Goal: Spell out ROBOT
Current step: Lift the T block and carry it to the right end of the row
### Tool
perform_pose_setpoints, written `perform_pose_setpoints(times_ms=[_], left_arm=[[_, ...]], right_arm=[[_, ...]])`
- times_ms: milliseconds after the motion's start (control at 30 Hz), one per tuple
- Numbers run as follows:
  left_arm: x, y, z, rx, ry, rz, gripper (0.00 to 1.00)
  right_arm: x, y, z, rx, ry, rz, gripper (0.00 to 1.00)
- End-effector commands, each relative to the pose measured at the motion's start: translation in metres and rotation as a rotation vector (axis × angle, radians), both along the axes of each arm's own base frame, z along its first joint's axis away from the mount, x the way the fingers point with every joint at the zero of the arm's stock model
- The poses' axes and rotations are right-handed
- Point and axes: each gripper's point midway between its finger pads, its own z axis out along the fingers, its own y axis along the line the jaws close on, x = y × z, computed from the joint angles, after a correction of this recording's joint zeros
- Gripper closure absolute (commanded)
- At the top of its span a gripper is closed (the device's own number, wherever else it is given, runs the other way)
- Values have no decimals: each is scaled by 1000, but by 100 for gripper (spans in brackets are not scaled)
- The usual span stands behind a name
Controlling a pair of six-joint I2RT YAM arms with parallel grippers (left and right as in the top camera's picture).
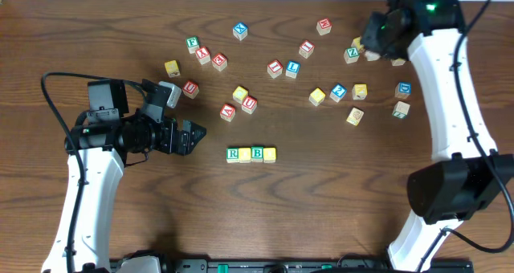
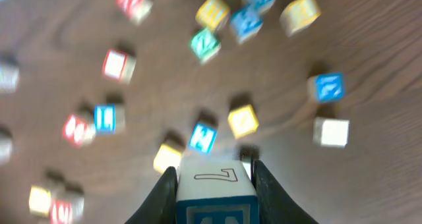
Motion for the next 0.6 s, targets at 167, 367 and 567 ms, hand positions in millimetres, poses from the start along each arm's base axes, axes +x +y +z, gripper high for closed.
perform_pose_setpoints(times_ms=[167,367,567], left_arm=[[2,2,5,5,-21,-2,2],[2,2,5,5,-21,-2,2],[2,2,5,5,-21,-2,2]], right_arm=[[-24,52,-12,-25,78,177,99],[-37,77,-34,-59,123,241,99],[-53,103,-81,-62,177,309,99]])
